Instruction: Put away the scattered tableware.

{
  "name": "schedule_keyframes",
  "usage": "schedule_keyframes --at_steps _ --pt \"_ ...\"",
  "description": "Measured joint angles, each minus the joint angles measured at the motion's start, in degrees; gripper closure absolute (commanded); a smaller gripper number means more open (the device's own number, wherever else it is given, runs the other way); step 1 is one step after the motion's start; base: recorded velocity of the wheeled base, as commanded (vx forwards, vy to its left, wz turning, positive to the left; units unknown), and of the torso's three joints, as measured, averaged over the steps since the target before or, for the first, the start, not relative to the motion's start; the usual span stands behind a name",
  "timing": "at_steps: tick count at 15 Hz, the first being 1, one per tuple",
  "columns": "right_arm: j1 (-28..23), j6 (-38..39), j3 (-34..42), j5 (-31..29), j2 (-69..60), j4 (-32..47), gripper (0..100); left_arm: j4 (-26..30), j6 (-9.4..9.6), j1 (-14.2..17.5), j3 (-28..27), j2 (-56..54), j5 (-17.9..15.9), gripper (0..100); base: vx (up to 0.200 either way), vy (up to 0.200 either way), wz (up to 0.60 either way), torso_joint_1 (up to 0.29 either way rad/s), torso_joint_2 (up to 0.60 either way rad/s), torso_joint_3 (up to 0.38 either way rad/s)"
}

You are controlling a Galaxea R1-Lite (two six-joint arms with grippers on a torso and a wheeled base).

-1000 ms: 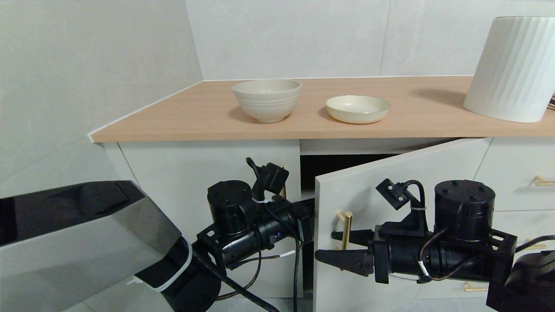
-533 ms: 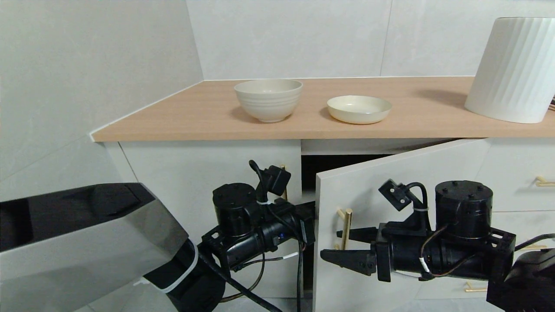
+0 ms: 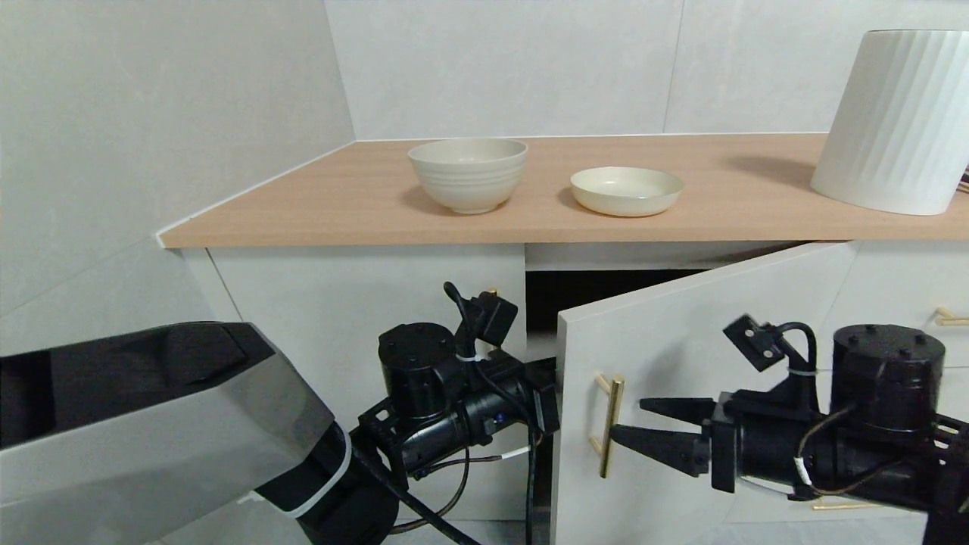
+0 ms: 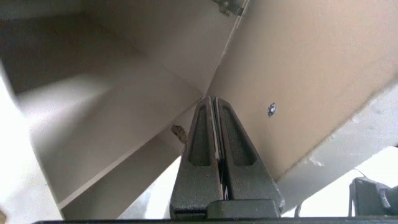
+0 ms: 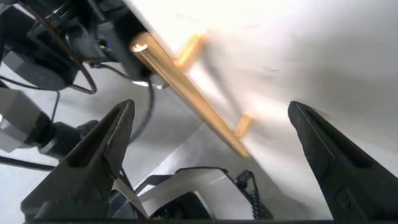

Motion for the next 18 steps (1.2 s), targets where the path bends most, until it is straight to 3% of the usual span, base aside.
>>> schedule_keyframes --at_steps 5,12,18 --pt "-0.3 0.0 9.4 0.3 -8.0 0.1 0 0.9 0.00 -0.9 -0.2 -0.7 1.0 100 0.000 0.000 0.00 0.000 0.00 0.000" --pt "-0.3 0.1 10.3 0.3 -10.6 0.2 0 6.0 0.16 -2.9 -2.5 -1.2 1.4 100 -0.200 0.000 0.00 -0.001 0.00 0.003" --pt "-0.3 0.1 10.6 0.4 -12.0 0.7 0 11.9 0.18 -3.1 -8.6 0.9 1.4 100 0.000 0.000 0.00 0.000 0.00 0.000"
